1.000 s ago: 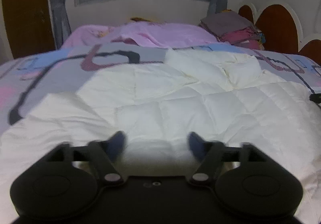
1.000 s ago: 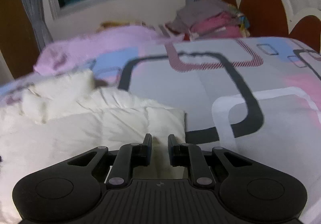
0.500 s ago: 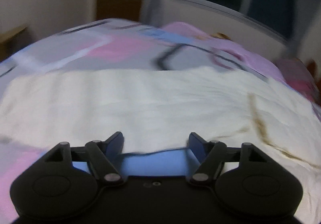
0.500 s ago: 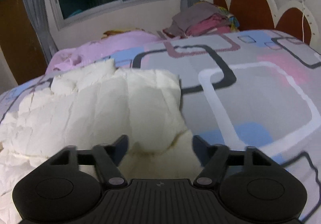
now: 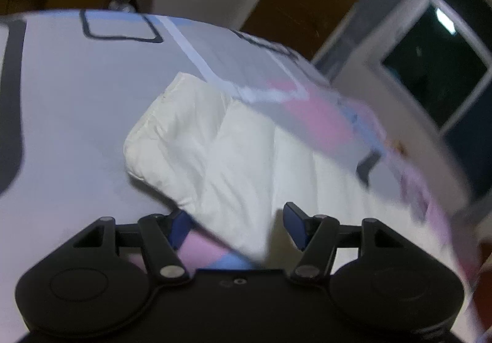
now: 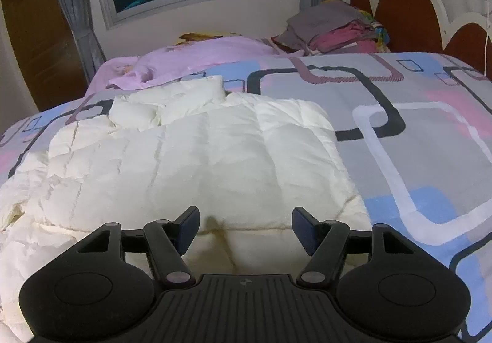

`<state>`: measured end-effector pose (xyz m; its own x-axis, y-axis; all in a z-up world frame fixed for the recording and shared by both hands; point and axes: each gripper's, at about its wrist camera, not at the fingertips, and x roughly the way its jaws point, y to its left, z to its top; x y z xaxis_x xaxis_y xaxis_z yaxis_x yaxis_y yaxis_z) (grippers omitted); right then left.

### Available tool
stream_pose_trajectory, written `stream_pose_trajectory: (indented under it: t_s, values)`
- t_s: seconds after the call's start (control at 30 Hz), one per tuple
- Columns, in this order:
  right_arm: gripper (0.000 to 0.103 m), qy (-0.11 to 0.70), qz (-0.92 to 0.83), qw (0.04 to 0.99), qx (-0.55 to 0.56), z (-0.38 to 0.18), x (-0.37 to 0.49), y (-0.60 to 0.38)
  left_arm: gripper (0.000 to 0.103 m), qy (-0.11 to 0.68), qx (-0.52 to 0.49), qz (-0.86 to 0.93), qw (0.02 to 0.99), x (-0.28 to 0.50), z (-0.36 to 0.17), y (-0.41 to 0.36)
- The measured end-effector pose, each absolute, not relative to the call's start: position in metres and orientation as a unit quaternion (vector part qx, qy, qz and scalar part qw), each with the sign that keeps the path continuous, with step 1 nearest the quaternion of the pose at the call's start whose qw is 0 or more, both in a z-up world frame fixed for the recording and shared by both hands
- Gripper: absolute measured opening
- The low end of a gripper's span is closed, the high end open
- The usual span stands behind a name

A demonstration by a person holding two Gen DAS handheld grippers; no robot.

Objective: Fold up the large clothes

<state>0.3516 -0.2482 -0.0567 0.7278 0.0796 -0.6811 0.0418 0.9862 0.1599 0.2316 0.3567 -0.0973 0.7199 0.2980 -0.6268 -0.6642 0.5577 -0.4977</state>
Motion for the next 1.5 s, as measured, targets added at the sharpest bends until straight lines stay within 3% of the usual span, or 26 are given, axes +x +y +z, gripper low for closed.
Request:
stream_pose_trajectory:
  t_s: [0.03, 0.1, 0.13, 0.17, 0.43, 0.67, 0.97, 1.23, 1.3, 1.43, 1.5]
  values:
    - [0.067, 0.368, 0.009, 0.926, 0.082, -0.056, 0.353, -0.247, 0.061, 0.235, -0.39, 0.286, 0.843, 0.235, -0.098, 0.361]
    - [0.067, 0.366, 0.008, 0.927, 0.083, -0.054, 0.356, -0.245, 0.037, 0.22, -0.395, 0.276, 0.848, 0.24, -0.096, 0.365]
    - [0.067, 0.364, 0.008, 0.928, 0.082, -0.052, 0.357, -0.245, 0.013, 0.219, -0.387, 0.27, 0.854, 0.247, -0.093, 0.364]
    - [0.067, 0.362, 0.008, 0.929, 0.081, -0.05, 0.358, -0.244, 0.008, 0.217, -0.377, 0.267, 0.86, 0.253, -0.088, 0.361]
    - [0.067, 0.344, 0.002, 0.934, 0.096, -0.042, 0.369, -0.257, 0.011, 0.183, -0.259, 0.143, 0.938, 0.306, -0.026, 0.272]
    - [0.067, 0.335, -0.005, 0.933, 0.127, -0.04, 0.367, -0.284, 0.011, 0.234, -0.146, -0.02, 0.961, 0.377, 0.002, 0.126]
    - [0.067, 0.322, -0.035, 0.93, 0.176, -0.034, 0.351, -0.344, 0.011, 0.314, -0.046, -0.144, 0.937, 0.427, -0.032, -0.041]
    - [0.067, 0.328, -0.047, 0.923, 0.196, -0.035, 0.334, -0.384, 0.011, 0.348, -0.017, -0.213, 0.913, 0.428, -0.066, -0.111]
    - [0.067, 0.33, -0.045, 0.921, 0.2, -0.035, 0.33, -0.389, 0.024, 0.361, -0.01, -0.231, 0.903, 0.429, -0.077, -0.126]
    - [0.067, 0.328, -0.031, 0.92, 0.21, -0.031, 0.331, -0.394, 0.074, 0.337, -0.01, -0.23, 0.913, 0.41, -0.074, -0.127]
    - [0.067, 0.326, -0.017, 0.921, 0.214, -0.028, 0.333, -0.39, 0.077, 0.317, -0.02, -0.219, 0.922, 0.4, -0.064, -0.118]
